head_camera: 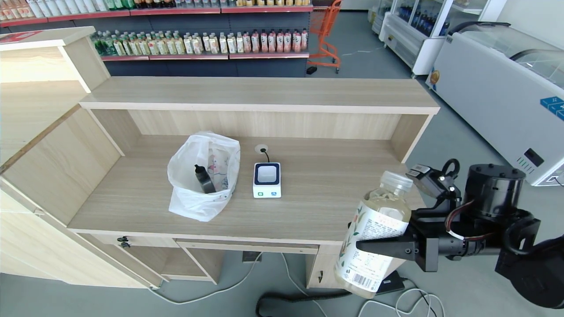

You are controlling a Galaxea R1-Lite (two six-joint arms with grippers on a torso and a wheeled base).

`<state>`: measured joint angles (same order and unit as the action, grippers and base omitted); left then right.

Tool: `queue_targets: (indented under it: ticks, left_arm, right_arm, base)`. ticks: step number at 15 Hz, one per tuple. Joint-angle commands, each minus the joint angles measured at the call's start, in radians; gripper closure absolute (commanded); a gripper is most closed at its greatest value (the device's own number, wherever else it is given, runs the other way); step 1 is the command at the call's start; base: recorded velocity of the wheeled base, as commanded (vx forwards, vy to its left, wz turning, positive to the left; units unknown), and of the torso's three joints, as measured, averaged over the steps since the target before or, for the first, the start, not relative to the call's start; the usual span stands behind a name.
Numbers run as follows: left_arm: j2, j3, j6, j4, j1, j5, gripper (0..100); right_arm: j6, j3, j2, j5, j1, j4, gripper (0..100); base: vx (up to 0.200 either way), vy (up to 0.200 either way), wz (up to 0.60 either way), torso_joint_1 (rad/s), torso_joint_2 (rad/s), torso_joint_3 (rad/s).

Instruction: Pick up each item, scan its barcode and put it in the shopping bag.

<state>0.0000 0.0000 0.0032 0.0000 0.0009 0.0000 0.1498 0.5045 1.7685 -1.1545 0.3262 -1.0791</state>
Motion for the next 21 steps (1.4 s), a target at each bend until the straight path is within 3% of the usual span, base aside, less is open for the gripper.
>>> queue_targets:
  ticks: [1, 6, 16, 18, 21]
  left_arm:
    - [0.002, 0.000, 0.000, 0.000, 0.001, 0.000, 0]
    - [0.002, 0.000, 0.000, 0.000, 0.001, 0.000, 0]
    - [0.002, 0.000, 0.000, 0.000, 0.001, 0.002, 0]
    - [0.002, 0.000, 0.000, 0.000, 0.001, 0.000, 0]
    - [0.002, 0.000, 0.000, 0.000, 0.001, 0.002, 0]
  right_arm:
    - [0.005, -0.006, -0.035, -0.013, 0.002, 0.001, 100]
    - [0.120, -0.026, -0.080, -0.014, 0.005, 0.001, 100]
    - [0.096, -0.029, -0.080, 0.009, 0.004, -0.007, 100]
    - [-0.029, -0.021, -0.080, 0.131, 0.004, -0.010, 100]
    - [-0.283, 0.011, -0.077, 0.601, -0.032, -0.013, 100]
  base:
    - [0.000, 0.000, 0.00, 0.000, 0.00, 0.000]
    - [0.000, 0.000, 0.00, 0.000, 0.00, 0.000]
    - [0.000, 0.000, 0.00, 0.000, 0.00, 0.000]
    - [0.000, 0.000, 0.00, 0.000, 0.00, 0.000]
    - [0.000, 0.000, 0.00, 0.000, 0.00, 0.000]
